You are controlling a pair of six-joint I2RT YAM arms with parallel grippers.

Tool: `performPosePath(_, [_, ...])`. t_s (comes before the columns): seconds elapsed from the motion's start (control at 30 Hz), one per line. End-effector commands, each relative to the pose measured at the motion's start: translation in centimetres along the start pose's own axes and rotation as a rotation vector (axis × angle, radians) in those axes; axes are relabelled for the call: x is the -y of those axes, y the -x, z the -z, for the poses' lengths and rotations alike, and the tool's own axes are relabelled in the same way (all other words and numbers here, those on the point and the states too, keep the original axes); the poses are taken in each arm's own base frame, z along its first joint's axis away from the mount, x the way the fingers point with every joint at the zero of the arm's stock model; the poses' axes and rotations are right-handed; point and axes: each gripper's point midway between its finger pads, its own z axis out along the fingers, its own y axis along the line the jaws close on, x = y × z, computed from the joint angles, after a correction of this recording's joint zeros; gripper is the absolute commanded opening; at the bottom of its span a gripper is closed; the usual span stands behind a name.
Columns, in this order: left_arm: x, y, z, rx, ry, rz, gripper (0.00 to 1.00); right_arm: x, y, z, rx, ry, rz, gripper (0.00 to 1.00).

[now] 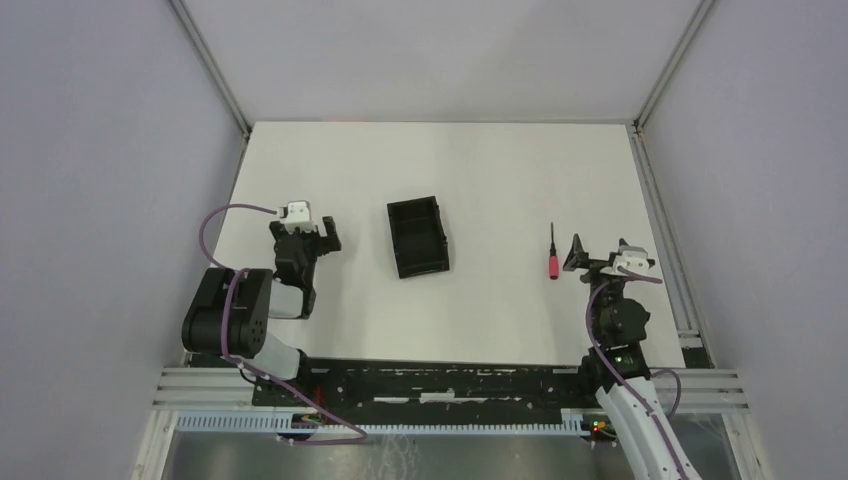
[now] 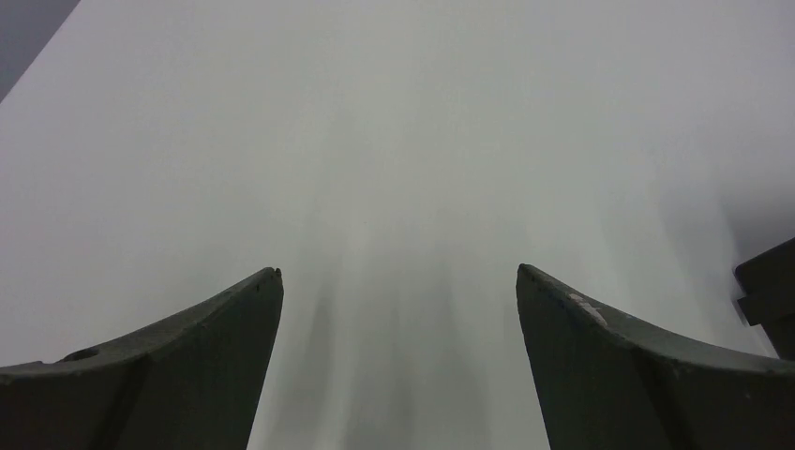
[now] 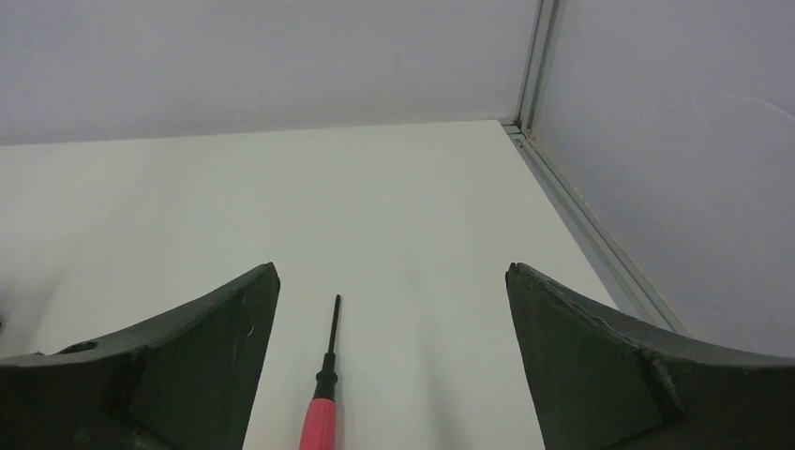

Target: Put the screwdriver in the bin

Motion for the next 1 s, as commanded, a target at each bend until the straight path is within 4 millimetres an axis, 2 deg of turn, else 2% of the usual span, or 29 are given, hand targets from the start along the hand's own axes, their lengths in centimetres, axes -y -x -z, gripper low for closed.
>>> performPosePath(0.0, [0.1,1.3,-0.3,0.053,-0.004,-0.01,1.0,-0.1,-7.8,1.8,-0.165,0.025,0.053,0.98])
performPosePath(0.13, [0.1,1.4,-0.3,0.053,-0.002,-0.01,1.0,-2.4,-3.9,-0.1,-0.171,0.131,0.048,0.98])
performPosePath(0.2, [0.1,1.3,-0.3,0.053,-0.003,-0.01,1.0,-3.0,-2.2,-1.5,-0.24,0.151,0.066,0.97])
performPosePath(0.27, [0.1,1.4,-0.3,0.054,-0.002,-0.01,1.0,-3.3,-1.1,-3.0,-0.34,0.151,0.091,0.95])
performPosePath(0.33, [0.0,1.3,-0.3,0.053,0.0,-0.01,1.0,-3.4,-1.4,-3.9,-0.493,0.147,0.125,0.94])
performPosePath(0.47, [0.1,1.3,-0.3,0.053,-0.003,-0.011,1.0,-3.5,-4.2,-4.6,-0.801,0.131,0.184,0.9])
performPosePath(0.6, [0.1,1.3,-0.3,0.053,-0.002,-0.011,1.0,-3.8,-8.6,-4.0,-1.021,0.146,0.235,0.86])
performPosePath(0.73, [0.1,1.3,-0.3,0.051,-0.004,-0.011,1.0,-4.5,-11.5,-3.6,-1.116,0.171,0.228,0.82])
performPosePath(0.97, [0.1,1.3,-0.3,0.053,-0.003,-0.011,1.0,-3.4,-16.4,-1.4,-1.238,0.152,0.252,0.78])
